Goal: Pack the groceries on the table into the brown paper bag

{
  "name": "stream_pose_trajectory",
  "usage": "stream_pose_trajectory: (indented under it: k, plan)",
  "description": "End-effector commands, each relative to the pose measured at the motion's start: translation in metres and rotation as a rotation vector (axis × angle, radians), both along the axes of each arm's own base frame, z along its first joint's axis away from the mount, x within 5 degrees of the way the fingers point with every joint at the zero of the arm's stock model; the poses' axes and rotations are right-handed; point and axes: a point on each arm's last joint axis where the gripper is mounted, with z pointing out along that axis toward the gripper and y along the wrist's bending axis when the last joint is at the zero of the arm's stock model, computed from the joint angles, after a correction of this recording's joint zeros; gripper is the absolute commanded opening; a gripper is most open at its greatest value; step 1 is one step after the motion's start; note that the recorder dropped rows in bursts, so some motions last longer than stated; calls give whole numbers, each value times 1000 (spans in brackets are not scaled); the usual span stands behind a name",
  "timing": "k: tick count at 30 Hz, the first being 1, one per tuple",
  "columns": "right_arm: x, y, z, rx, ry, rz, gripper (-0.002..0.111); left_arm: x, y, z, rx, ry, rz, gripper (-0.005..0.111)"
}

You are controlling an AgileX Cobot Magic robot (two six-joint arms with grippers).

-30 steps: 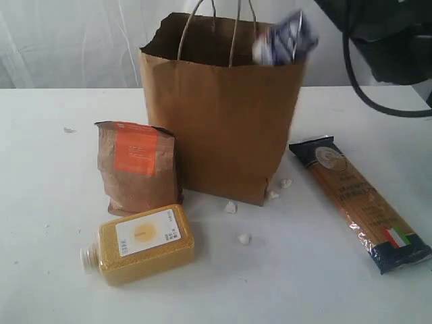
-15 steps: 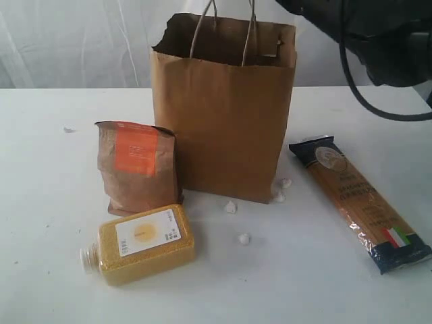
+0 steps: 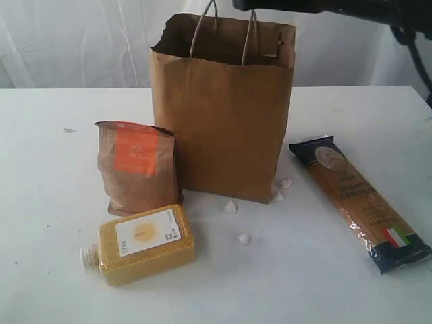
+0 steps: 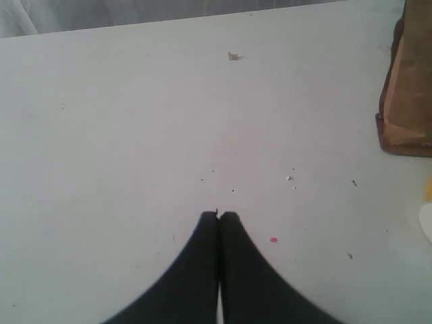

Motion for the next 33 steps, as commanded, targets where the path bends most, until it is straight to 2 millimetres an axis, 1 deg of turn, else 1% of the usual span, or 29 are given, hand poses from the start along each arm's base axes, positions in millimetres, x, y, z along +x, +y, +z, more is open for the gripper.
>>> stream_pose_trajectory:
  k: [1, 2, 5, 6, 7, 8, 9, 10, 11, 12, 14, 15, 16, 18, 21, 22, 23, 25, 28, 30, 31, 33]
  plan:
    - [2, -39, -10, -28, 38, -86, 0, 0, 0, 0, 2, -6, -6, 0]
    - [2, -48, -12, -31, 50, -106, 0, 0, 0, 0, 2, -6, -6, 0]
    - [1, -78, -24, -123, 57, -181, 0, 0, 0, 0, 2, -6, -6, 0]
    - [0, -92, -30, -184, 58, -215, 0, 0, 0, 0, 2, -6, -6, 0]
    - [-1, -99, -35, -223, 68, -228, 0, 0, 0, 0, 2, -6, -6, 0]
    - [-2, -111, -42, -262, 88, -254, 0, 0, 0, 0, 2, -6, -6, 0]
    - [-3, -124, -51, -273, 133, -287, 0, 0, 0, 0, 2, -6, -6, 0]
    - [-5, -133, -61, -276, 180, -303, 0, 0, 0, 0, 2, -6, -6, 0]
    - [-6, -143, -70, -267, 226, -333, 0, 0, 0, 0, 2, -6, -6, 0]
    - [-8, -153, -85, -247, 289, -363, 0, 0, 0, 0, 2, -6, -6, 0]
    - [-10, -168, -102, -192, 353, -440, 0, 0, 0, 0, 2, -6, -6, 0]
    - [-11, -177, -112, -120, 376, -524, 0, 0, 0, 0, 2, -6, -6, 0]
    - [-13, -183, -120, -67, 395, -576, 0, 0, 0, 0, 2, -6, -6, 0]
    - [-15, -194, -131, 71, 434, -678, 0, 0, 0, 0, 2, -6, -6, 0]
    - [-16, -207, -145, 298, 536, -782, 0, 0, 0, 0, 2, -6, -6, 0]
    - [-17, -210, -151, 352, 584, -801, 0, 0, 0, 0, 2, -6, -6, 0]
    - [-15, -211, -155, 363, 637, -790, 0, 0, 0, 0, 2, -6, -6, 0]
    - [-10, -208, -165, 324, 750, -725, 0, 0, 0, 0, 2, -6, -6, 0]
    - [2, -198, -181, 240, 976, -532, 0, 0, 0, 0, 2, -6, -6, 0]
    - [6, -193, -191, 208, 1108, -431, 0, 0, 0, 0, 2, -6, -6, 0]
    - [7, -193, -195, 194, 1143, -413, 0, 0, 0, 0, 2, -6, -6, 0]
    - [6, -195, -201, 162, 1161, -415, 0, 0, 0, 0, 2, -6, -6, 0]
